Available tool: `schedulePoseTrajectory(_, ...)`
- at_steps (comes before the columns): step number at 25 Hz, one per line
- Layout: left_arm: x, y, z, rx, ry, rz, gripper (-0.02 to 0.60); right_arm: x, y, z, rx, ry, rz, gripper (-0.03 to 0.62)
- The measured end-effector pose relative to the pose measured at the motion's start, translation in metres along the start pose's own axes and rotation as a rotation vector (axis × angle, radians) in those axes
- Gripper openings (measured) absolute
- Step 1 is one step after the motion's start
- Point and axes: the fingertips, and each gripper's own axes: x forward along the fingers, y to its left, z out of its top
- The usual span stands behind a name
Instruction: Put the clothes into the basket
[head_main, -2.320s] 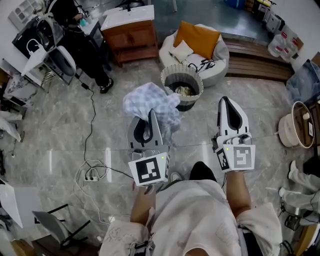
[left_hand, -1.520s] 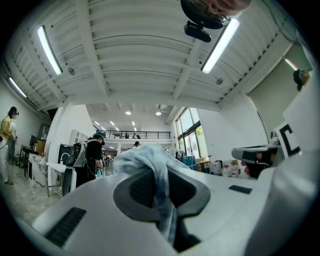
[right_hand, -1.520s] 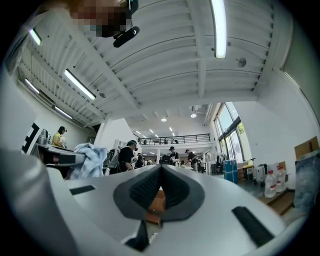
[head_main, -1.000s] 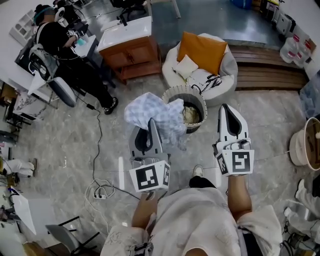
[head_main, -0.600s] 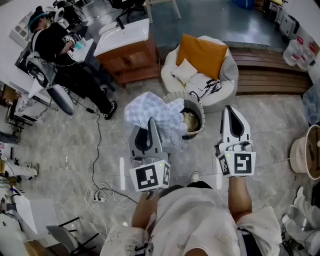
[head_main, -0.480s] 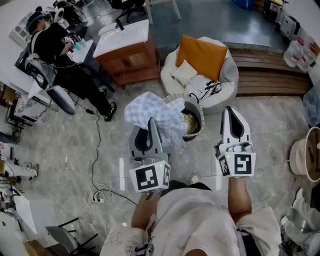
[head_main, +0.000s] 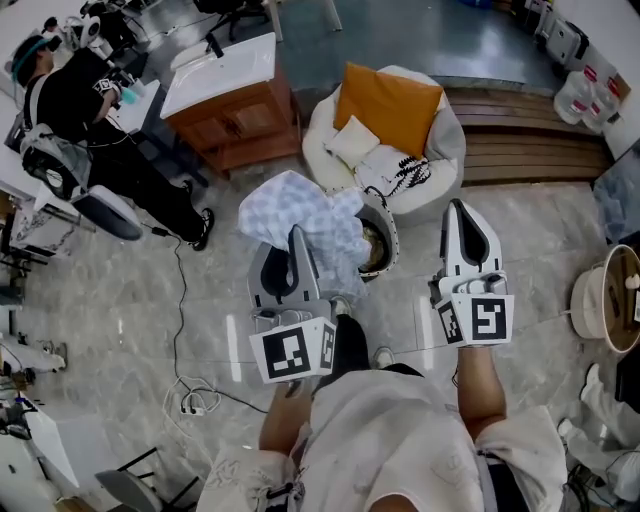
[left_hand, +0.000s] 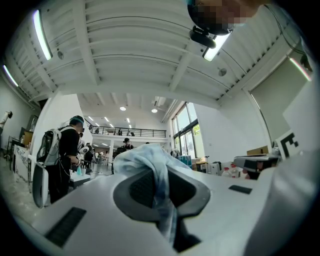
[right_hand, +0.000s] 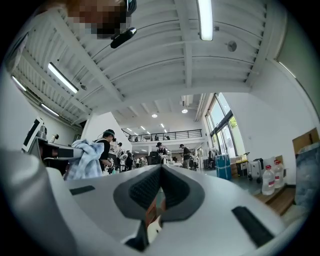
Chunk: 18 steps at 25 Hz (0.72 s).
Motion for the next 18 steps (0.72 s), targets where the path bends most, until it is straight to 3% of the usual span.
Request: schedulePoseTrajectory(18, 0.179, 0.078, -0.026, -0.067, 0.012, -0.179, 0.037, 0.175, 0.032, -0.019, -0.051, 0.028, -0.083, -0.012)
